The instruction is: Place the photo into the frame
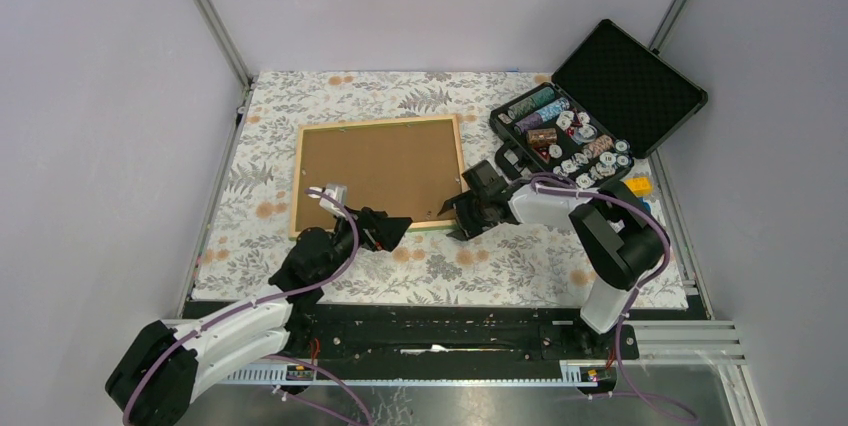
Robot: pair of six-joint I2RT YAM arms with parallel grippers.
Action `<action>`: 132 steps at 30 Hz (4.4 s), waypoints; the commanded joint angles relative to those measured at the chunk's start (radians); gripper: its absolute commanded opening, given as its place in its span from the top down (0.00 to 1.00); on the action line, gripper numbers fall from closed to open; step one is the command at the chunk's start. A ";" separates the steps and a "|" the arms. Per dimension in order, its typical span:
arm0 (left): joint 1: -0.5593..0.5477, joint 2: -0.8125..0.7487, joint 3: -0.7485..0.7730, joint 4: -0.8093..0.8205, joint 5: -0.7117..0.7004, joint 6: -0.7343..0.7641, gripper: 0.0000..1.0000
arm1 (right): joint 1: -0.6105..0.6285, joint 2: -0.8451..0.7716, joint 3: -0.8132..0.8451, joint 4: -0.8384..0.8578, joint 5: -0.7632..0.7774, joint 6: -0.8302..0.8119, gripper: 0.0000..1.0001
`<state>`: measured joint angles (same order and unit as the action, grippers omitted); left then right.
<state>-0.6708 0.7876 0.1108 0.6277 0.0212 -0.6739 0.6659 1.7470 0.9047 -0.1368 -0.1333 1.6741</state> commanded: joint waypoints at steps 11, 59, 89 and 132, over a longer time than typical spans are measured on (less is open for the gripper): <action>0.004 -0.039 -0.010 0.042 -0.012 0.003 0.01 | 0.001 0.048 -0.084 -0.016 0.123 0.201 0.50; 0.311 0.497 0.647 -0.456 -0.207 -0.067 0.01 | -0.209 0.629 0.907 -0.535 0.388 -1.750 1.00; 0.559 0.725 0.498 -0.388 0.287 -0.117 0.01 | -0.210 -0.182 0.123 0.023 0.281 -1.429 0.00; 0.559 0.423 0.158 -0.265 0.301 -0.224 0.01 | -0.224 0.242 0.624 -0.370 0.225 -1.222 0.13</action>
<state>-0.1051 1.1740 0.2409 0.3588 0.3260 -0.8986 0.4812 1.9835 1.4002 -0.4118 -0.0101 0.3435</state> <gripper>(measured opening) 0.987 0.874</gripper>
